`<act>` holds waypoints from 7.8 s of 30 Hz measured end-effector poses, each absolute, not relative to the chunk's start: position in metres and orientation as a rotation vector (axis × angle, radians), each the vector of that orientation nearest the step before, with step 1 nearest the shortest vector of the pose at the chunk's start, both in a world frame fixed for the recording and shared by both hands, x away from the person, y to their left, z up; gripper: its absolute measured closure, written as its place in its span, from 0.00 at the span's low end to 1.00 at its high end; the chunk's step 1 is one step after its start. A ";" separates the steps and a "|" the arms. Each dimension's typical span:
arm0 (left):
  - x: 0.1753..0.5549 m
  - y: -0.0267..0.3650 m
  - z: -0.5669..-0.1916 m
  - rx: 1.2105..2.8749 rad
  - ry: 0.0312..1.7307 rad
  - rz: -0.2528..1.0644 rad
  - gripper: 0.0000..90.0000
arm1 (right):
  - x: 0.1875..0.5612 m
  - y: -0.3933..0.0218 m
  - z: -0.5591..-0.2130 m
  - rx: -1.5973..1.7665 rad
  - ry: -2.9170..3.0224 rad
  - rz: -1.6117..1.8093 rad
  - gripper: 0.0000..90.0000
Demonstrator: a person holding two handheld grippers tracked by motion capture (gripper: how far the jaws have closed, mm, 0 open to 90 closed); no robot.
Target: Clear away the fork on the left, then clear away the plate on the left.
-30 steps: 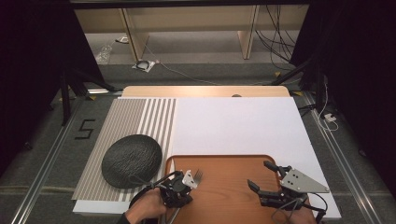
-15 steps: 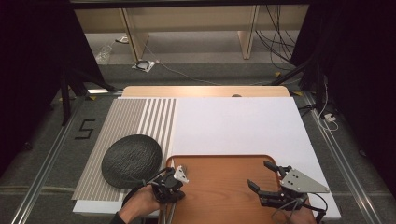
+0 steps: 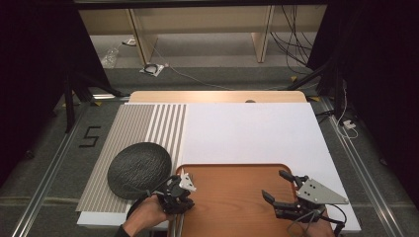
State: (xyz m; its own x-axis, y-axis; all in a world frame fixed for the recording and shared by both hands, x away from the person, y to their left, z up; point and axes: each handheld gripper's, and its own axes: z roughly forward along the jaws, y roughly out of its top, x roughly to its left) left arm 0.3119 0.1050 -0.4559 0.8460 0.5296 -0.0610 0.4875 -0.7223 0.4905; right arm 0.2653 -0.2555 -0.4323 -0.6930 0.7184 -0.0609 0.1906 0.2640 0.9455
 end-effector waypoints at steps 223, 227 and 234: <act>0.271 0.286 -0.522 0.350 1.994 -0.220 0.93 | 0.267 -0.260 -0.432 0.871 2.029 1.497 0.21; 0.271 0.286 -0.522 0.351 1.975 -0.220 0.94 | 0.267 -0.260 -0.432 0.871 2.029 1.499 0.21; 0.272 0.288 -0.521 0.356 1.971 -0.238 0.94 | 0.267 -0.260 -0.432 0.866 2.029 1.498 0.21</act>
